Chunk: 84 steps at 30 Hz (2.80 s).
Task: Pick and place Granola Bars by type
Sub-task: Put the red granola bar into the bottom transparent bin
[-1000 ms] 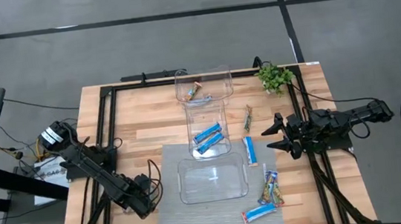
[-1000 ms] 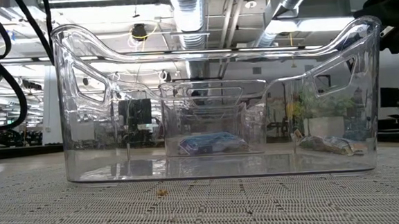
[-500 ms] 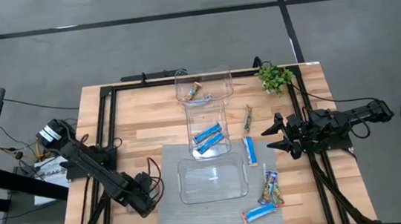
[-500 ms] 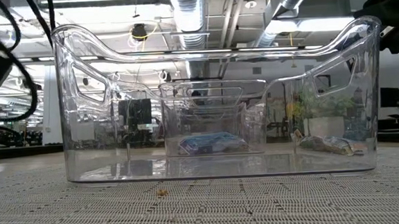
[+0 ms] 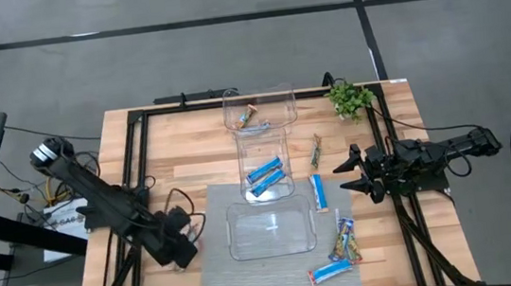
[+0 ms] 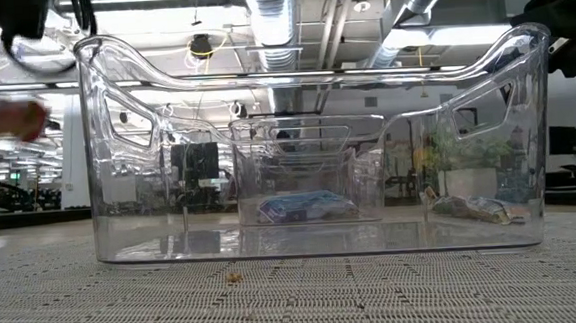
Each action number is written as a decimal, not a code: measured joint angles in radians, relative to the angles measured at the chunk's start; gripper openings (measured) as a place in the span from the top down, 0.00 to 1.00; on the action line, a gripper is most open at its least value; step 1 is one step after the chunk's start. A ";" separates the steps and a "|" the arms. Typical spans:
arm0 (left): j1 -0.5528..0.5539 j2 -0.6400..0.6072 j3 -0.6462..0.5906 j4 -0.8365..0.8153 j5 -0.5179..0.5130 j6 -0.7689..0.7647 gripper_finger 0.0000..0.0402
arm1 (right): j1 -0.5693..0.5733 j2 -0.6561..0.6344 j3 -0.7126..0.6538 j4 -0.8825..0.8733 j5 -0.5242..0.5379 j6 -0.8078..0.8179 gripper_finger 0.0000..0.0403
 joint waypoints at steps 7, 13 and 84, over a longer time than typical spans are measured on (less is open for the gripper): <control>0.000 -0.172 0.000 0.216 -0.193 0.078 0.89 | 0.000 0.000 0.000 0.000 0.000 0.000 0.38; 0.000 -0.270 0.000 0.407 -0.344 0.203 0.89 | 0.000 0.000 0.000 0.000 0.000 0.000 0.38; 0.450 0.508 0.481 0.252 0.048 1.130 0.88 | 0.000 0.000 0.000 0.000 0.000 0.000 0.38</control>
